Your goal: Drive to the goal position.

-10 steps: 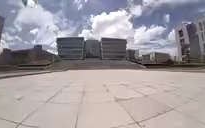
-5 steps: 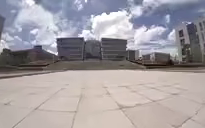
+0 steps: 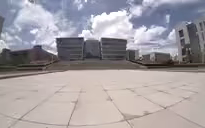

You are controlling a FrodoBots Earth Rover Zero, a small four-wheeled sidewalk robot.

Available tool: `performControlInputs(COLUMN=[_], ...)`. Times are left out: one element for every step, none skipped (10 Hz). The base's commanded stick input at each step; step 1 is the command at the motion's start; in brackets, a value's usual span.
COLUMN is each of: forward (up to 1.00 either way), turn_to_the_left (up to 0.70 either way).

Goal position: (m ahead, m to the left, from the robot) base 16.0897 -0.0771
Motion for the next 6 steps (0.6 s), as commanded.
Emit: performControlInputs(forward=[0.7,0.7,0.7,0.7,0.7,0.7], turn_to_the_left=[0.0,0.0,0.0,0.0,0.0,0.0])
